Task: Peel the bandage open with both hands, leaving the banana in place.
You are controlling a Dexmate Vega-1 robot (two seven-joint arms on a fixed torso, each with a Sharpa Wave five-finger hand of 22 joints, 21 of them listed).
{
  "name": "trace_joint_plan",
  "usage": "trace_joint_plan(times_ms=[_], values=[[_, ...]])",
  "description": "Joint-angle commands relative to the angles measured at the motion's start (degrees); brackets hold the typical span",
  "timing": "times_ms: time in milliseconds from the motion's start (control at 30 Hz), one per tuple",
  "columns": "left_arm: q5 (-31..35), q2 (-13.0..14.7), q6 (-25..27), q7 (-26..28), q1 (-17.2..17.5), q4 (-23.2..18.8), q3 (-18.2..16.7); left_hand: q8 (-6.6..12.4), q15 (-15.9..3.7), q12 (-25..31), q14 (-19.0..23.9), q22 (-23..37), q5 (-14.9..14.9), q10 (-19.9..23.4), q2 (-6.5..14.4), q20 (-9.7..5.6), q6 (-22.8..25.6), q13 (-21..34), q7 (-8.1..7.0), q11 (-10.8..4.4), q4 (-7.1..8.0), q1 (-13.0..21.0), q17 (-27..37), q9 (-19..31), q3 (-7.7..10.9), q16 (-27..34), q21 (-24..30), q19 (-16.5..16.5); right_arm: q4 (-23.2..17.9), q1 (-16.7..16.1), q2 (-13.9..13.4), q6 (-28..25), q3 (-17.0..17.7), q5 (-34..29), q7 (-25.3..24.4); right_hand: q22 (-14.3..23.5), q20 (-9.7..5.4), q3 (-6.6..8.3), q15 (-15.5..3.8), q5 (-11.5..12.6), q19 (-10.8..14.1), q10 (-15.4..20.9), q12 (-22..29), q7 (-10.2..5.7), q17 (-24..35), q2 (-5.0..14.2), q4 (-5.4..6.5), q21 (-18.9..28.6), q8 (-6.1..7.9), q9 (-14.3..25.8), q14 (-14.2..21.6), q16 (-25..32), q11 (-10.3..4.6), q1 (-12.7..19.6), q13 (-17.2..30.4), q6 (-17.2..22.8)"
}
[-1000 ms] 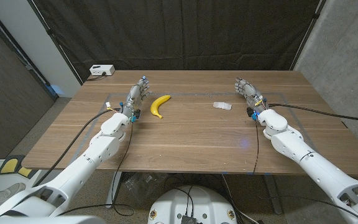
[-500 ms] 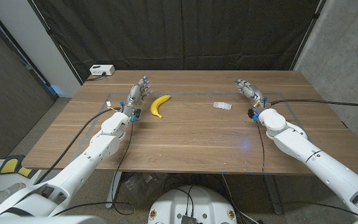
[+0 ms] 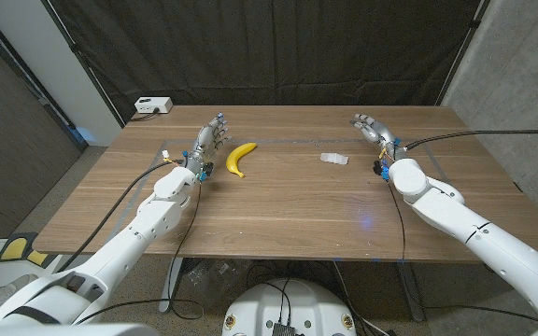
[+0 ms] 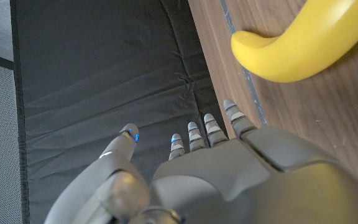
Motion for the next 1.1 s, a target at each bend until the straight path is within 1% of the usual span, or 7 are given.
trace_joint_plan(times_ms=[33, 300, 567, 667, 767, 933, 1100], values=[[0.0, -0.2, 0.0, -0.4, -0.4, 0.4, 0.2, -0.12, 0.27, 0.0, 0.6, 0.2, -0.2, 0.4, 0.3, 0.51, 0.2, 0.2, 0.12, 0.09, -0.06, 0.1, 0.3, -0.1, -0.2, 0.2, 0.1, 0.2, -5.4, 0.3, -2.9, -6.8, -1.5, -8.9, -0.7, 0.1, -0.06, 0.68, -0.15, 0.3, 0.2, 1.2, 0.5, -0.12, 0.1, 0.06, 0.11, 0.4, 0.69, 0.1, 1.1, 0.4, -0.08, 0.6, 0.1, 1.1], [-0.2, -0.1, -0.1, -0.6, -0.2, 0.4, 0.2, -0.12, 0.21, 0.0, 0.8, 0.2, -0.2, 0.6, 0.3, 0.62, 0.4, 0.2, 0.18, 0.18, 0.01, 0.0, 0.3, -0.1, -0.27, 0.2, 0.2, 0.3, -8.4, 1.2, -4.3, -12.5, -3.4, -14.3, 0.9, 0.1, 0.22, 1.17, -0.8, 0.6, 0.9, 2.6, 0.9, -0.18, 0.0, -0.11, 0.32, 0.6, 0.92, 0.1, 2.5, 0.7, -0.54, 1.0, 0.0, 2.5], [-0.4, 0.0, 0.0, -0.9, 0.0, 0.2, 0.2, -0.1, 0.37, 0.1, 1.0, 0.2, -0.2, 0.9, 0.3, 0.59, 0.6, 0.2, 0.21, 0.17, 0.07, -0.1, 0.3, -0.2, -0.32, 0.3, 0.2, 0.4, -10.9, 2.3, -5.4, -17.9, -5.3, -18.0, 4.0, 0.1, 0.26, 1.44, -0.85, 0.7, 1.0, 3.4, 1.1, -0.2, 0.0, -0.05, 0.7, 0.5, 0.97, 0.1, 2.4, 0.5, -0.66, 1.0, 0.0, 3.3], [-0.4, 0.1, 0.0, -0.9, 0.1, 0.1, 0.2, -0.05, 0.39, 0.1, 1.0, 0.2, -0.2, 0.9, 0.3, 0.61, 0.8, 0.2, 0.35, 0.18, 0.09, -0.1, 0.3, -0.2, -0.35, 0.3, 0.3, 0.4, -11.1, 2.6, -5.7, -18.5, -5.7, -18.3, 5.5, 0.1, 0.31, 1.52, -1.02, 0.7, 1.1, 3.7, 1.2, -0.21, 0.1, -0.02, 0.86, 0.5, 0.96, 0.1, 2.8, 0.6, -0.7, 0.9, 0.0, 3.5], [-0.5, 0.1, 0.1, -0.9, 0.2, 0.0, 0.2, -0.06, 0.39, 0.1, 1.1, 0.2, -0.2, 1.0, 0.3, 0.6, 0.8, 0.2, 0.37, 0.19, 0.1, -0.1, 0.3, -0.2, -0.36, 0.3, 0.3, 0.4, -11.9, 3.3, -6.2, -20.5, -6.9, -20.2, 6.8, 0.1, 0.3, 1.66, -1.14, 0.8, 1.3, 3.9, 1.2, -0.19, 0.1, 0.09, 1.01, 0.6, 0.89, 0.1, 3.0, 0.7, -0.78, 1.0, 0.0, 3.6], [-0.6, 0.2, 0.1, -1.0, 0.4, -0.1, 0.1, -0.09, 0.3, 0.1, 1.2, 0.2, -0.2, 1.1, 0.3, 0.61, 0.9, 0.2, 0.34, 0.24, 0.13, -0.2, 0.3, -0.2, -0.39, 0.3, 0.3, 0.4, -12.5, 3.8, -6.2, -22.2, -7.9, -21.5, 8.3, 0.1, 0.42, 1.92, -1.47, 0.9, 1.4, 4.3, 1.4, -0.22, 0.0, 0.11, 0.93, 0.6, 0.89, 0.1, 3.2, 0.6, -0.96, 1.3, -0.1, 3.9], [-0.6, 0.3, 0.1, -1.0, 0.6, -0.3, 0.1, -0.14, 0.3, 0.1, 1.3, 0.2, -0.2, 1.1, 0.3, 0.71, 0.9, 0.2, 0.33, 0.21, 0.16, -0.2, 0.3, -0.2, -0.4, 0.3, 0.3, 0.5, -12.4, 4.3, -6.0, -22.7, -8.7, -22.6, 9.3, 0.1, 0.43, 2.14, -1.78, 1.0, 1.7, 5.4, 1.7, -0.1, 0.0, 0.06, 1.04, 0.6, 1.33, 0.1, 3.8, 0.7, -1.08, 1.5, -0.1, 5.7]])
